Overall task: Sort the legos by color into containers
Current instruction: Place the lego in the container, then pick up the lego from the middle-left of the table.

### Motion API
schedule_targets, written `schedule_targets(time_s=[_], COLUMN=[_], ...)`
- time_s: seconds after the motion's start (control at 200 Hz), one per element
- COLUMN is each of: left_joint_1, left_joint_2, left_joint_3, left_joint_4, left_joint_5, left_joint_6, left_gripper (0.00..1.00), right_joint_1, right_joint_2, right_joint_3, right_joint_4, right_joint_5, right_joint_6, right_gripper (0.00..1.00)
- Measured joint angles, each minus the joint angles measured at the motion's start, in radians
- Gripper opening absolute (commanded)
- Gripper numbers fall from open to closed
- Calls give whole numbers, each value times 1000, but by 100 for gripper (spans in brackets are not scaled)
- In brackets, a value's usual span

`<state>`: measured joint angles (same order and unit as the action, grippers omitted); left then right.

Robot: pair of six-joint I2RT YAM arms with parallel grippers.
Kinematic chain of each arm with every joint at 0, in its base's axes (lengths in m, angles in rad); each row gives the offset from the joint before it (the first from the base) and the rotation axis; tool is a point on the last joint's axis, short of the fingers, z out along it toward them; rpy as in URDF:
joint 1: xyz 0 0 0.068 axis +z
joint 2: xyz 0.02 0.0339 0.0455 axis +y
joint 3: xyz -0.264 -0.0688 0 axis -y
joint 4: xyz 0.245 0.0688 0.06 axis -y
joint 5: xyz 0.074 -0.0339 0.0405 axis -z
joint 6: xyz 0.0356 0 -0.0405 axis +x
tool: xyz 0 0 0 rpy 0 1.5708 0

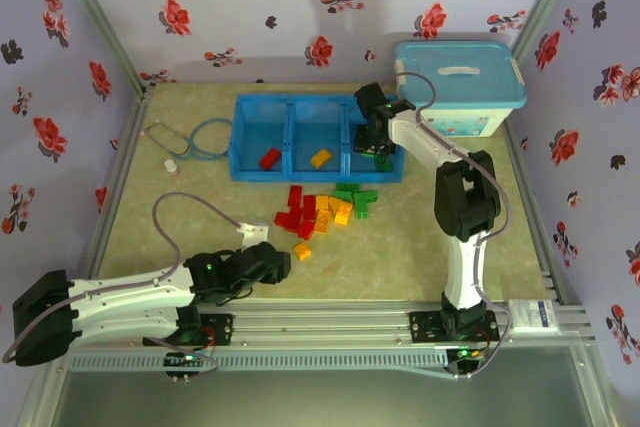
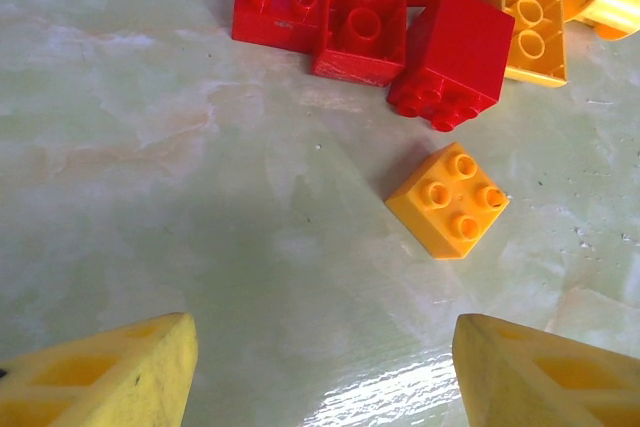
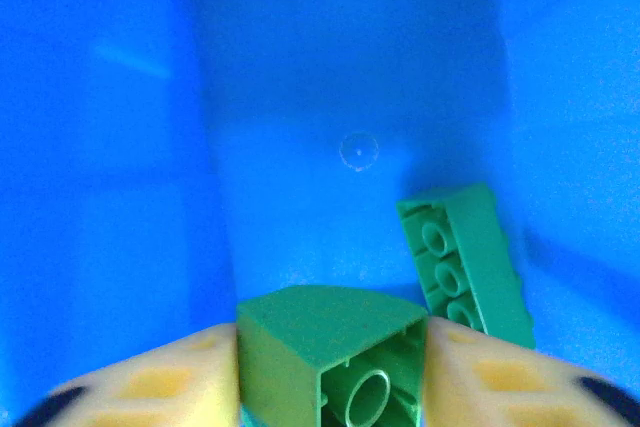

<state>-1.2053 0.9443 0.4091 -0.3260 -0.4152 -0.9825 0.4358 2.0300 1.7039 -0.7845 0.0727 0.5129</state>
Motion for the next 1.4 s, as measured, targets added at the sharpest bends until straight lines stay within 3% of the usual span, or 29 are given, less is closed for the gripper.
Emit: schedule_targets(time_s=[0.025, 0.045, 0.085, 0.11, 0.31, 0.825, 1.155, 1.4], left_joint_1=[0, 0, 0, 0, -1, -1, -1, 6], left_joint_2=[0, 0, 0, 1, 37, 132, 219, 373], left_joint_3=[0, 0, 0, 0, 3, 56, 103, 196], left_joint_4=[2, 3, 5, 5, 13, 56, 87, 99], left_joint_5=[0, 0, 0, 0, 0, 8, 39, 80], left_joint_6=[-2, -3, -5, -6, -6, 20, 39, 63], left_gripper=[68, 68, 68, 68, 69, 69, 73, 74], right_joint_1=[0, 0, -2, -3, 5, 43, 105, 127], right_joint_2=[1, 1, 1, 1, -74, -587, -761, -860], right_joint_3=[2, 4, 5, 6, -29, -283, -488, -663], right_joint_4=[-1, -6, -11, -13, 20, 63, 68, 84], right_joint_5=[0, 3, 5, 3, -5, 37, 45, 50], right_joint_6=[6, 1, 11, 1, 14, 30, 64, 113], right_gripper=[73, 84, 96, 99, 99, 99, 99, 99])
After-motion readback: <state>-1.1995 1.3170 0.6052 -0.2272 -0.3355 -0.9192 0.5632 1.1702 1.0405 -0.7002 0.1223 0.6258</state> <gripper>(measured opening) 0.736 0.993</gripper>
